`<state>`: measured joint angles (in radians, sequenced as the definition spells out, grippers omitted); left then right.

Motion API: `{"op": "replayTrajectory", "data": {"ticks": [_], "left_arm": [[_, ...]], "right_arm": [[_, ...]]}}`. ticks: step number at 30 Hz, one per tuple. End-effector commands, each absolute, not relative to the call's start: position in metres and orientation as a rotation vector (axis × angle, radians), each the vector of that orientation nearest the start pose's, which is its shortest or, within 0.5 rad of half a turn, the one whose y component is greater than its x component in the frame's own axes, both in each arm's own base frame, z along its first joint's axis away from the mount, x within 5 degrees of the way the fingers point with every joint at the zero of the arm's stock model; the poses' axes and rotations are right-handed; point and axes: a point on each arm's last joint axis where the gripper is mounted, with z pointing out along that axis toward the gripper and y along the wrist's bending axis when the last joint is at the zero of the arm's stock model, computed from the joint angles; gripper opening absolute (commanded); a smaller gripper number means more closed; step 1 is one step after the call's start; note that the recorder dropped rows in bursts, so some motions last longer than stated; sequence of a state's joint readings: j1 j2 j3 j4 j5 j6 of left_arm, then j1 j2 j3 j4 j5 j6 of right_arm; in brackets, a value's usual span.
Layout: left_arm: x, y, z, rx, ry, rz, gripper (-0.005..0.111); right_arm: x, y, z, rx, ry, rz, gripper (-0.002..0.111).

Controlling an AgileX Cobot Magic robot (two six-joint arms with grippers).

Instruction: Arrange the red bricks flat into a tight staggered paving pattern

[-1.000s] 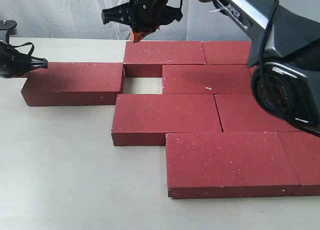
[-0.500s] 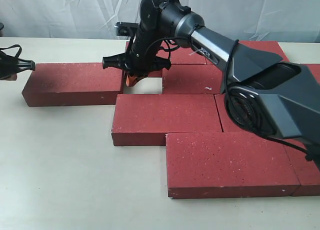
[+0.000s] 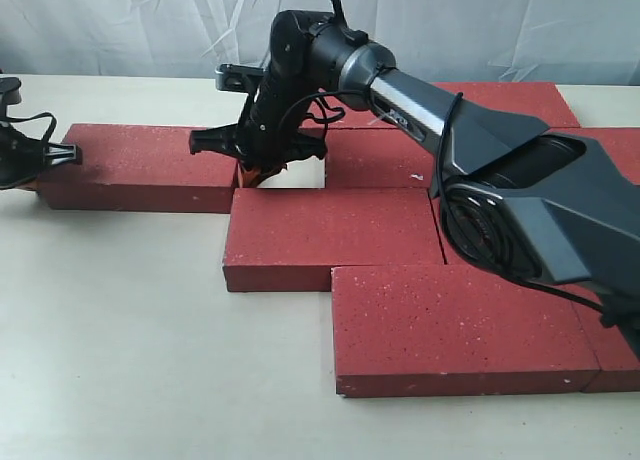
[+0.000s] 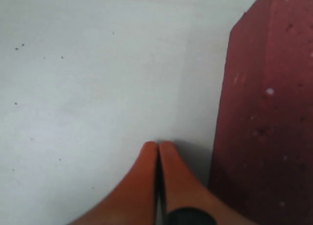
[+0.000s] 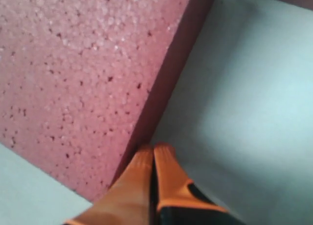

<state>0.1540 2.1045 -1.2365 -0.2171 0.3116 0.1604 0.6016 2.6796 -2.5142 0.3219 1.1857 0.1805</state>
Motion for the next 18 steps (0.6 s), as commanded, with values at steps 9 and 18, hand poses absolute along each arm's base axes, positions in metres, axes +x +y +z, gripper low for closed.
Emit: {"op": "replayTrajectory", "data": {"ticks": [9,18], "left_arm": [[0.407,0.057,0.102,-0.262,2.667,-0.074,0.0],[0.408,0.052,0.103,-0.213,2.656,-0.141,0.0]], "right_arm": [[0.447,0.313,0.147,-0.387,2.876,0.373,-0.001],[0.459,0.288,0.191,-0.288,2.768,0.24,-0.001]]}}
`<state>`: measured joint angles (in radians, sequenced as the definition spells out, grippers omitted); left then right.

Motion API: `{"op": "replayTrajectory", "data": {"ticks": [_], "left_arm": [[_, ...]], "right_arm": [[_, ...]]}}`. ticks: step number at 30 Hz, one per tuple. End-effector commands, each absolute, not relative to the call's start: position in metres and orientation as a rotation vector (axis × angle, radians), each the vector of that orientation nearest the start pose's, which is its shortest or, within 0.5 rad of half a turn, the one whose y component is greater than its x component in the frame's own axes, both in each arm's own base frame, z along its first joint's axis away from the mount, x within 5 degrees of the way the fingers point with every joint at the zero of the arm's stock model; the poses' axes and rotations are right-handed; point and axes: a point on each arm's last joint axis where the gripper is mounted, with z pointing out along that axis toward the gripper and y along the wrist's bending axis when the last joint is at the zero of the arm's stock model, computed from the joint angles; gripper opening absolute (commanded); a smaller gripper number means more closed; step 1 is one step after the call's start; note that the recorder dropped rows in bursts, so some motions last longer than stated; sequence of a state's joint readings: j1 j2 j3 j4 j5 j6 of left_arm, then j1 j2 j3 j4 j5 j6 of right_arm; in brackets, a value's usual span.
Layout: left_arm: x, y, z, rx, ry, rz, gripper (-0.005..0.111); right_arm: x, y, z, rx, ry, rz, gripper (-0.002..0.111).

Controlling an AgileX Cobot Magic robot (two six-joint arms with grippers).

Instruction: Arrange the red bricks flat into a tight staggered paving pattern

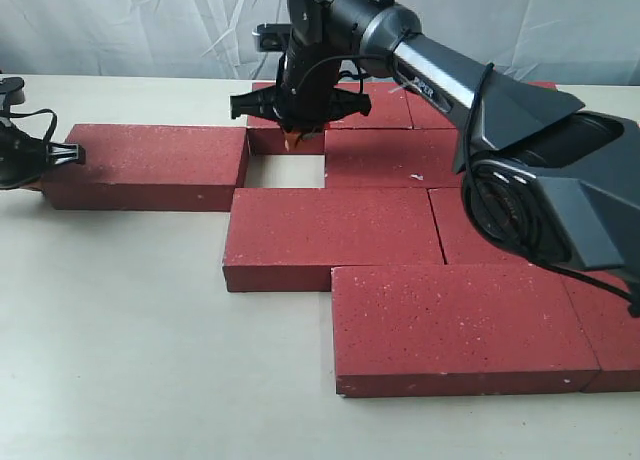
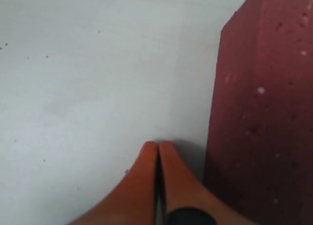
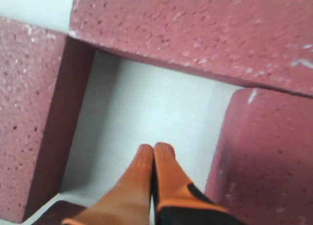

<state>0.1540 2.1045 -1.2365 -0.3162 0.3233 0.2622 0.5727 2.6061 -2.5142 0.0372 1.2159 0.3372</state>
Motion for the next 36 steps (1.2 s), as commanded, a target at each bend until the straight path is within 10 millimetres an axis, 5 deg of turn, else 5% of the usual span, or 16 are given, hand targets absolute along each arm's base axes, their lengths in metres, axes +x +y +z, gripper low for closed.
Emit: {"op": "replayTrajectory", "data": {"ticks": [1,7,11,22,36], "left_arm": [[0.408,0.051,0.103,-0.212,2.656,-0.149,0.0],[0.408,0.046,0.103,-0.161,2.66,-0.168,0.0],[0.409,0.052,0.104,-0.217,2.648,-0.158,0.0],[0.412,0.063,0.12,-0.289,2.559,-0.115,0.0],[0.409,0.047,0.118,-0.248,2.617,-0.167,0.0]], "right_arm": [[0.459,0.287,0.192,-0.288,2.767,0.241,-0.001],[0.459,0.287,0.195,-0.287,2.759,0.232,-0.001],[0.459,0.297,0.194,-0.252,2.747,0.393,-0.001],[0.443,0.341,0.143,-0.263,2.81,0.614,-0.001],[0.439,0.333,0.144,-0.255,2.885,0.522,-0.001]]}}
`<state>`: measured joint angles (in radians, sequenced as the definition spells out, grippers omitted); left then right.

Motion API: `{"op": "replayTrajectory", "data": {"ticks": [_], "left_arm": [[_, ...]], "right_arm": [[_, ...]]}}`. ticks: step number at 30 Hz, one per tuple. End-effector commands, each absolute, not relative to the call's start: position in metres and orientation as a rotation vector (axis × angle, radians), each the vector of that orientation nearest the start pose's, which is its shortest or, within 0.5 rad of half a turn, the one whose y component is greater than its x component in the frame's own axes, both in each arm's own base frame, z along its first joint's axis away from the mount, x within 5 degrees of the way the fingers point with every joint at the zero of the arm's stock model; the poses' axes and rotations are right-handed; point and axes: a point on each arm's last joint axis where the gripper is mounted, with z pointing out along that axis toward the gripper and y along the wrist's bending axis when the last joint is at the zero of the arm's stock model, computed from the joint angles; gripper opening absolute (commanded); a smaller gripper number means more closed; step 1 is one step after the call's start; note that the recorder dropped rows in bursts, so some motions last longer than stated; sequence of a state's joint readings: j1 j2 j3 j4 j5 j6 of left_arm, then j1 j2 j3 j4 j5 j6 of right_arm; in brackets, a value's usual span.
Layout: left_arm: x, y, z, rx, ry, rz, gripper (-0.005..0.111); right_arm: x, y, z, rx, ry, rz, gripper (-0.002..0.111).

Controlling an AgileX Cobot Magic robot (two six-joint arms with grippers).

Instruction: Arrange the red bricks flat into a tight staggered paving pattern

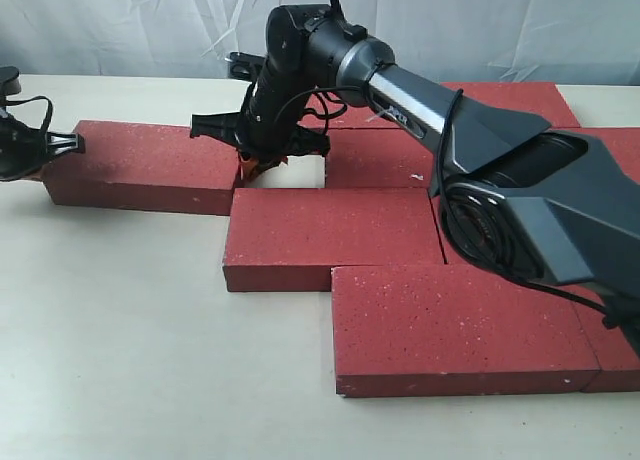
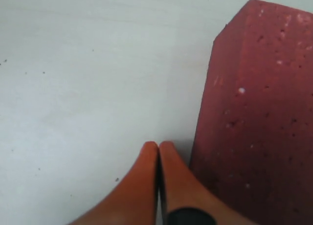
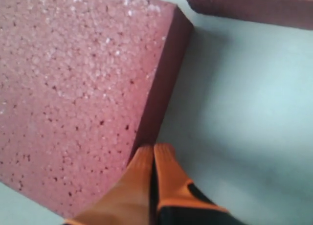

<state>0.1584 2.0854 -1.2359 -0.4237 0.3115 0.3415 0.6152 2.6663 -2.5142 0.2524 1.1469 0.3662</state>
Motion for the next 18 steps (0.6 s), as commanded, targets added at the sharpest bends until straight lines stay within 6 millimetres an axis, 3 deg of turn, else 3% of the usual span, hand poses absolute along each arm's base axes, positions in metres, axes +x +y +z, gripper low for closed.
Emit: {"op": "replayTrajectory", "data": {"ticks": [1,7,11,13,18], "left_arm": [[0.409,0.046,0.118,-0.267,2.623,-0.188,0.0],[0.407,0.044,0.117,-0.287,2.642,-0.224,0.0],[0.407,0.045,0.118,-0.263,2.64,-0.205,0.0],[0.407,0.054,0.121,-0.25,2.632,-0.169,0.0],[0.406,0.067,0.13,-0.302,2.603,-0.161,0.0]], "right_arm": [[0.44,0.332,0.145,-0.232,2.88,0.497,-0.001],[0.444,0.321,0.15,-0.166,2.866,0.33,-0.001],[0.448,0.308,0.178,-0.161,2.779,0.169,-0.001],[0.45,0.301,0.194,-0.139,2.757,0.195,-0.001],[0.455,0.288,0.219,-0.22,2.774,0.491,-0.001]]}}
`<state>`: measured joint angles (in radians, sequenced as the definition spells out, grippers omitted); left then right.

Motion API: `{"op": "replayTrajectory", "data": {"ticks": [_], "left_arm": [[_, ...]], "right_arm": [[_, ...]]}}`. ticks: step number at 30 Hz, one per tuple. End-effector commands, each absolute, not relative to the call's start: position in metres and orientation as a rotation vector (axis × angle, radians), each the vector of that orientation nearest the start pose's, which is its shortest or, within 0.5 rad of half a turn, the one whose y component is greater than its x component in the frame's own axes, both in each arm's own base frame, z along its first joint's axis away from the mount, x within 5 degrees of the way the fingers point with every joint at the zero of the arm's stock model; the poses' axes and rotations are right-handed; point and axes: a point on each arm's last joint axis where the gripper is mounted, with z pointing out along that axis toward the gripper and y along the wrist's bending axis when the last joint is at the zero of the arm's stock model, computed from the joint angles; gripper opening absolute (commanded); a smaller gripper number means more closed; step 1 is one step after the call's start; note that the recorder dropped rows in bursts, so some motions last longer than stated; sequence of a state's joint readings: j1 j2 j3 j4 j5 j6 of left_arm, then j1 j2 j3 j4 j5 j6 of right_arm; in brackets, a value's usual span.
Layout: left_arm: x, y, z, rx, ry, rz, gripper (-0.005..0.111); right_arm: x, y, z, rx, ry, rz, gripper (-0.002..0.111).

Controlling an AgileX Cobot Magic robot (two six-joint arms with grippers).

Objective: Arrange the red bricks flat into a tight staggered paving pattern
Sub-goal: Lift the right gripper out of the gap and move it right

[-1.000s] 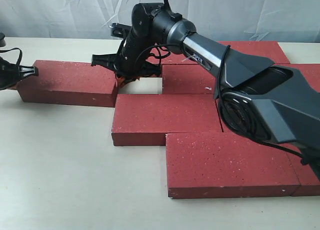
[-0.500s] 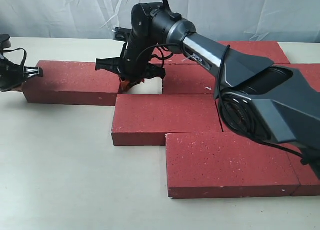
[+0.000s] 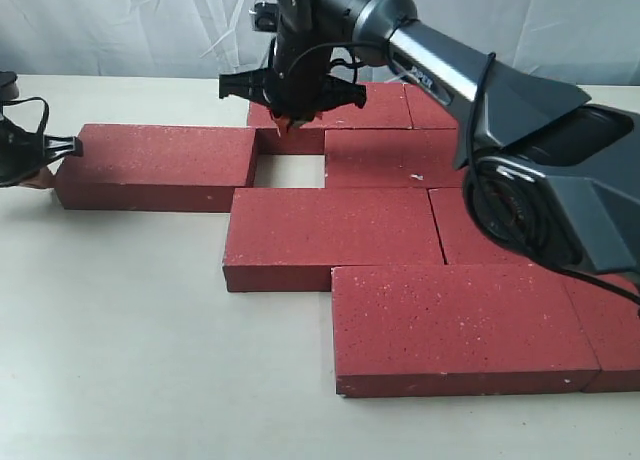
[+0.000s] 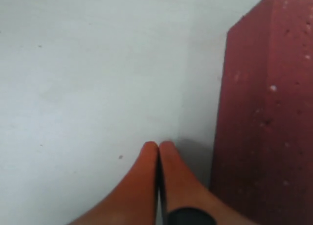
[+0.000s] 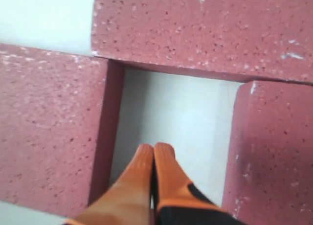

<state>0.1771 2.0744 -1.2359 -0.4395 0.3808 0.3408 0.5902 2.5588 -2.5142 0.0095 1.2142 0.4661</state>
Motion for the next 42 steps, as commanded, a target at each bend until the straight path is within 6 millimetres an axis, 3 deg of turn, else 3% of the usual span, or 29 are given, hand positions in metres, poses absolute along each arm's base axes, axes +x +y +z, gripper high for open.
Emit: {"op": "replayTrajectory", "data": {"ticks": [1,14,23,29,37,42], "left_arm": [[0.406,0.068,0.131,-0.303,2.598,-0.16,0.0],[0.41,0.063,0.151,-0.276,2.658,-0.199,0.0],[0.409,0.06,0.179,-0.247,2.682,-0.249,0.0],[0.392,0.065,0.212,-0.302,2.652,-0.131,0.0],[0.355,0.056,0.251,-0.305,2.618,-0.147,0.0],[0.34,0.047,0.264,-0.276,2.635,-0.161,0.0]], "right_arm": [[0.456,0.285,0.222,-0.236,2.769,0.512,-0.001],[0.447,0.27,0.276,-0.332,2.663,0.592,-0.001],[0.421,0.251,0.274,-0.429,2.761,0.477,-0.001],[0.394,0.234,0.281,-0.465,2.814,0.405,-0.001],[0.347,0.2,0.288,-0.483,2.787,0.387,-0.001],[0.329,0.151,0.293,-0.339,2.755,0.392,-0.001]]}}
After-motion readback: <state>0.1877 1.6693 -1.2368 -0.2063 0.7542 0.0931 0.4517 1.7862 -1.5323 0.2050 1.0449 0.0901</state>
